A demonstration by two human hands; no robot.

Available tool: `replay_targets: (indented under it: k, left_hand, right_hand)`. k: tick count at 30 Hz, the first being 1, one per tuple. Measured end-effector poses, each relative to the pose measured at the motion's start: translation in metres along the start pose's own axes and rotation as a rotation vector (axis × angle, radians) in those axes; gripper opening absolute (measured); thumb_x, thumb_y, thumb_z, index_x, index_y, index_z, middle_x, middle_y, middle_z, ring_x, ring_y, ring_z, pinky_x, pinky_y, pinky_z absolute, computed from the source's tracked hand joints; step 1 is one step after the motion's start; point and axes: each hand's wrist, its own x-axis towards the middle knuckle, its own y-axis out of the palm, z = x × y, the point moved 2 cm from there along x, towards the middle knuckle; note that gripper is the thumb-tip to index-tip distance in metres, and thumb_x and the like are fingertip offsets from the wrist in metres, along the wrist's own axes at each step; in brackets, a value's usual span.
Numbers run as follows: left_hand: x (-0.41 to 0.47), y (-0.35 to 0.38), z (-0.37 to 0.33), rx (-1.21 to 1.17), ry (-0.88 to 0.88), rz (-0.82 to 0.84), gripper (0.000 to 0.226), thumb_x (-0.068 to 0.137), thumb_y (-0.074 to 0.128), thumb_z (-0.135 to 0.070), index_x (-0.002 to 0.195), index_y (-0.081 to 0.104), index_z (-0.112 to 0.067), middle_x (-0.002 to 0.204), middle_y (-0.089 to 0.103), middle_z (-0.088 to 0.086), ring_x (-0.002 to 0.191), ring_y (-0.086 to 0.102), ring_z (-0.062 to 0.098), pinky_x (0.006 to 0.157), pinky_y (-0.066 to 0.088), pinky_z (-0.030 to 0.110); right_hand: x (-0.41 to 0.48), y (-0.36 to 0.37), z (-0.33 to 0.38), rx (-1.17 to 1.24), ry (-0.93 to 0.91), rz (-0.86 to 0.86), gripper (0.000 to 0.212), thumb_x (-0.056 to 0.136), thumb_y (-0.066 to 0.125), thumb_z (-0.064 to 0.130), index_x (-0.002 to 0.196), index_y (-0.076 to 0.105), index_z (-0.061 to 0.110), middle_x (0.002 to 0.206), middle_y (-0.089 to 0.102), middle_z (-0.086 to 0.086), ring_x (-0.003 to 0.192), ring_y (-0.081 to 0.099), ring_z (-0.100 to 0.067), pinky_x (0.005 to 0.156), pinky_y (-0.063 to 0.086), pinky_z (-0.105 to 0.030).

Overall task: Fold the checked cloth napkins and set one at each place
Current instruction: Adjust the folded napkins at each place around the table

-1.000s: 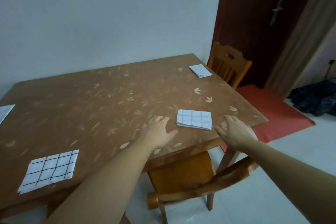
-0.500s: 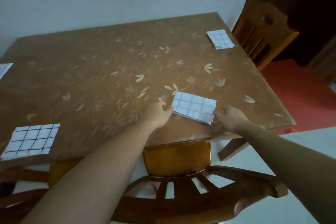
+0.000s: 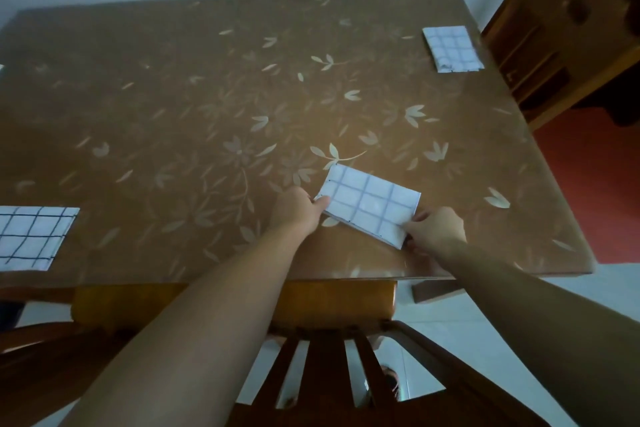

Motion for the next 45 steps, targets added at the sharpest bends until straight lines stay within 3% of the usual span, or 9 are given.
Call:
replay_targets:
  k: [3,7,12,21,24,29,33,40,45]
  left_hand:
    - [-0.002,0.002,0.002,-0.036,-0.025,0.028,0.037,0.091,0.064,-0.034,0.066,0.062,-0.007,0.061,0.049,0.020,0.057,0.054,0.024,0.045,0.025,0.029]
    - [-0.011,-0.004,0.024,-0.065,-0.045,0.044,0.038,0.088,0.067,-0.033,0.057,0.059,-0.013,0.054,0.051,0.002,0.055,0.051,0.018,0.049,0.032,0.028]
    - [-0.024,-0.029,0.061,-0.119,-0.066,0.115,0.031,0.087,0.070,-0.032,0.066,0.071,-0.009,0.068,0.069,0.007,0.064,0.063,0.021,0.063,0.050,0.034]
    - [-0.041,-0.037,0.090,-0.088,-0.074,0.190,0.030,0.088,0.069,-0.030,0.068,0.073,-0.008,0.058,0.061,0.000,0.055,0.055,0.012,0.049,0.035,0.024]
    - [-0.041,-0.039,0.093,-0.085,-0.053,0.210,0.023,0.087,0.072,-0.029,0.078,0.072,-0.007,0.065,0.061,0.001,0.058,0.055,0.011,0.049,0.035,0.023]
    - [-0.039,-0.033,0.088,-0.052,-0.013,0.205,0.023,0.088,0.072,-0.027,0.071,0.064,-0.012,0.066,0.056,0.002,0.062,0.053,0.011,0.051,0.034,0.023]
    - [-0.040,-0.029,0.088,-0.050,0.006,0.181,0.034,0.087,0.072,-0.025,0.059,0.056,-0.016,0.060,0.053,0.000,0.058,0.051,0.011,0.052,0.034,0.024]
    - [-0.038,-0.027,0.084,-0.060,0.014,0.130,0.028,0.086,0.072,-0.028,0.068,0.066,-0.007,0.069,0.063,0.008,0.068,0.062,0.020,0.062,0.047,0.032]
    - [-0.038,-0.027,0.087,-0.026,0.000,0.158,0.029,0.085,0.073,-0.029,0.064,0.060,-0.015,0.062,0.056,0.001,0.061,0.055,0.013,0.054,0.037,0.025]
  right_hand:
    - [0.003,0.001,-0.001,-0.006,-0.005,-0.011,0.006,0.076,0.068,0.015,0.070,0.068,0.014,0.067,0.072,-0.010,0.073,0.071,-0.027,0.076,0.059,-0.042]
    - [-0.005,0.007,0.009,-0.052,-0.051,0.018,0.008,0.083,0.065,0.015,0.077,0.071,0.012,0.069,0.072,-0.009,0.075,0.069,-0.022,0.061,0.050,-0.027]
    - [-0.017,0.031,0.020,-0.089,-0.097,0.080,0.014,0.085,0.068,0.019,0.074,0.072,0.011,0.066,0.072,-0.007,0.070,0.070,-0.020,0.071,0.057,-0.034]
    - [-0.025,0.050,0.022,-0.169,-0.192,0.075,0.009,0.085,0.068,0.022,0.078,0.072,0.018,0.087,0.070,-0.004,0.081,0.064,-0.022,0.070,0.048,-0.029]
    - [-0.026,0.051,0.023,-0.192,-0.201,0.072,0.011,0.086,0.067,0.023,0.078,0.072,0.018,0.086,0.070,-0.004,0.076,0.063,-0.020,0.064,0.045,-0.026]
    - [-0.029,0.048,0.023,-0.225,-0.184,0.079,0.016,0.088,0.064,0.019,0.072,0.066,0.019,0.080,0.065,-0.001,0.066,0.056,-0.011,0.051,0.040,-0.021]
    - [-0.030,0.046,0.019,-0.227,-0.146,0.104,0.016,0.088,0.065,0.021,0.072,0.065,0.017,0.074,0.065,0.000,0.068,0.061,-0.014,0.051,0.043,-0.022]
    - [-0.027,0.046,0.021,-0.211,-0.145,0.080,0.022,0.088,0.066,0.021,0.067,0.063,0.019,0.077,0.067,-0.003,0.073,0.064,-0.018,0.056,0.046,-0.026]
    - [-0.023,0.049,0.019,-0.210,-0.146,0.075,0.022,0.088,0.066,0.024,0.067,0.063,0.020,0.076,0.067,-0.001,0.073,0.063,-0.017,0.057,0.046,-0.026]
